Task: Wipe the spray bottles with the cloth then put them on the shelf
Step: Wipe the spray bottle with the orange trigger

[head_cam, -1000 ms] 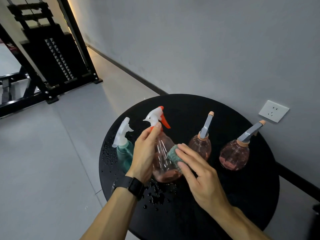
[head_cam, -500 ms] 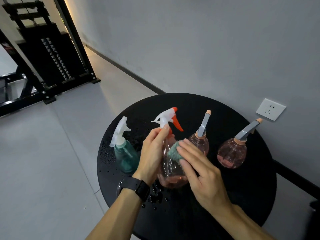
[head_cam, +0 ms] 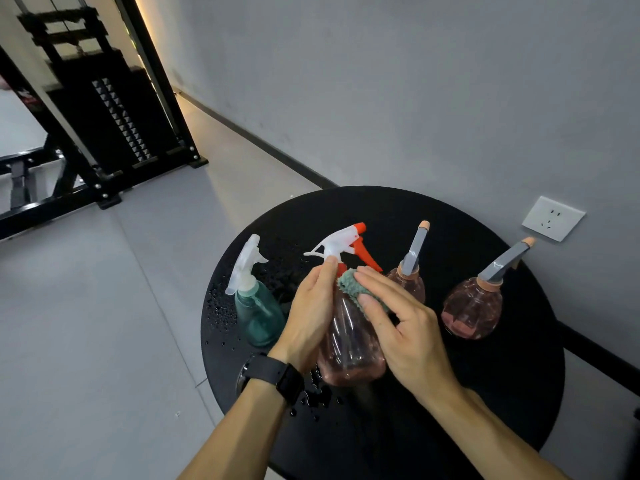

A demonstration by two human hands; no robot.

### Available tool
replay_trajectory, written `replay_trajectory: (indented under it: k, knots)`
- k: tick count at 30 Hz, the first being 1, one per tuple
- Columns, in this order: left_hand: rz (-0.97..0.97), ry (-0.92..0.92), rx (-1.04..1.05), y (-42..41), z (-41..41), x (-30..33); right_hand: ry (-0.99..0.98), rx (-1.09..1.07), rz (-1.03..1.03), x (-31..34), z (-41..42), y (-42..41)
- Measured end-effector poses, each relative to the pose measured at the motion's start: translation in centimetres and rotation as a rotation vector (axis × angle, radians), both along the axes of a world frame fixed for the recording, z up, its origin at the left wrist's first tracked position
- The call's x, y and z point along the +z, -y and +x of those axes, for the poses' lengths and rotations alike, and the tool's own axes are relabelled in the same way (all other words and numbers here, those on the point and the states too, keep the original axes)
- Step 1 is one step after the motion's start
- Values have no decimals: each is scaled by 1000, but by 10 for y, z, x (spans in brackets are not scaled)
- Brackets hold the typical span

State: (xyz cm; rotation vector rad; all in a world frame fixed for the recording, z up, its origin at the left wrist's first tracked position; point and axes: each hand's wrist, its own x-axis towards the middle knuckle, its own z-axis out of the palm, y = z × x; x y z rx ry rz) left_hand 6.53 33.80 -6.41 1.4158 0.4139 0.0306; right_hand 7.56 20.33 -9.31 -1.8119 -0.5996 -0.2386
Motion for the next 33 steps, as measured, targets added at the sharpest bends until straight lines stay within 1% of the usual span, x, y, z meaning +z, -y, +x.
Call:
replay_trajectory:
  k: [3,9,14,20,26,33]
  knots:
    - [40,31,34,-3,2,0,-2,13,3,-2,-6,3]
    - [-56,79,115,-7,4,1,-9,38,-8,-8,-15,15]
    - [-115,118,68,-11,4,3,-20,48,-23,-14,-25,26]
    - [-92,118,54,-5,4,4,-26,39,-23,-17,-26,31]
    - [-45,112,-126,10,-3,4,-18,-8,3,-5,-11,23]
    - [27,71,-51,7,2,-2,-30,-6,-1,3,3,6]
